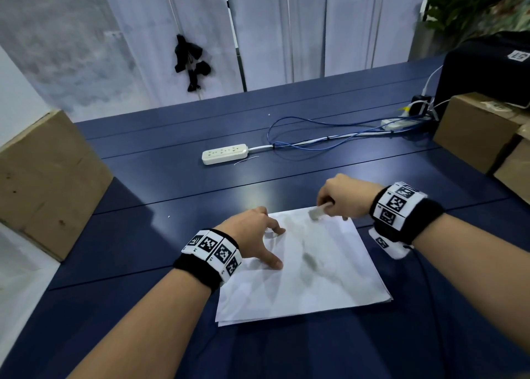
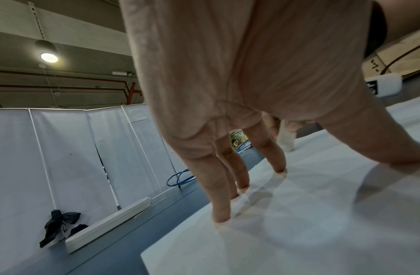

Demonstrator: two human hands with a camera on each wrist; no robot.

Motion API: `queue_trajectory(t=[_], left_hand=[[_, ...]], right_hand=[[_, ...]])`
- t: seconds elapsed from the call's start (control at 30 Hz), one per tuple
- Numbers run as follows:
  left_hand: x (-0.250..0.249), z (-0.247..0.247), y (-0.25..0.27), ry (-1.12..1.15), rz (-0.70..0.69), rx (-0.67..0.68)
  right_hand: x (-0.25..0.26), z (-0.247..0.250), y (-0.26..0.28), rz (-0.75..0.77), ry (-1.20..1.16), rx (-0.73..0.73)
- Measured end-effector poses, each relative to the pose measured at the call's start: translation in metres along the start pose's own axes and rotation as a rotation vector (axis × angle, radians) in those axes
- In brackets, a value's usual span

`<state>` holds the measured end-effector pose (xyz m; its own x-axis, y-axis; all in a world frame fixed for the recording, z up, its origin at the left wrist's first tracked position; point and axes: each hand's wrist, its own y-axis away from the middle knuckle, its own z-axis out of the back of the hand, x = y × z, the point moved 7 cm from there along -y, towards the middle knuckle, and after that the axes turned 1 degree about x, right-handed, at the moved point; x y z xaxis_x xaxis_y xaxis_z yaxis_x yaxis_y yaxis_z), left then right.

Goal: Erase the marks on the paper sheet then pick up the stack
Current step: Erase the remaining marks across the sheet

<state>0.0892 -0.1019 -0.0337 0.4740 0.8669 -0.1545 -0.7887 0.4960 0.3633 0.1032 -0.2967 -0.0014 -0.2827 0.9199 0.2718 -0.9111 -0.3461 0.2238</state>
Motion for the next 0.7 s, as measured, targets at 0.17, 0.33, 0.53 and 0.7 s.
queue_trajectory(t=[0.17, 0.33, 0.53, 0.7], left_hand=[[-0.001, 0.001, -0.001, -0.009, -0.004, 0.002], [-0.001, 0.002, 0.001, -0.011, -0.005, 0.003], [-0.002, 0.002, 0.000, -0.010, -0.006, 0.004], [-0.003, 0.003, 0.000, -0.012, -0.010, 0.003]], right_hand=[[0.017, -0.025, 0.027, 0.115, -0.046, 0.336], [-0.004, -0.002, -0.008, 0.005, 0.018, 0.033], [0.007, -0.020, 0.021, 0.100, -0.079, 0.232], [0.004, -0.008, 0.003, 0.042, 0.004, 0.094]])
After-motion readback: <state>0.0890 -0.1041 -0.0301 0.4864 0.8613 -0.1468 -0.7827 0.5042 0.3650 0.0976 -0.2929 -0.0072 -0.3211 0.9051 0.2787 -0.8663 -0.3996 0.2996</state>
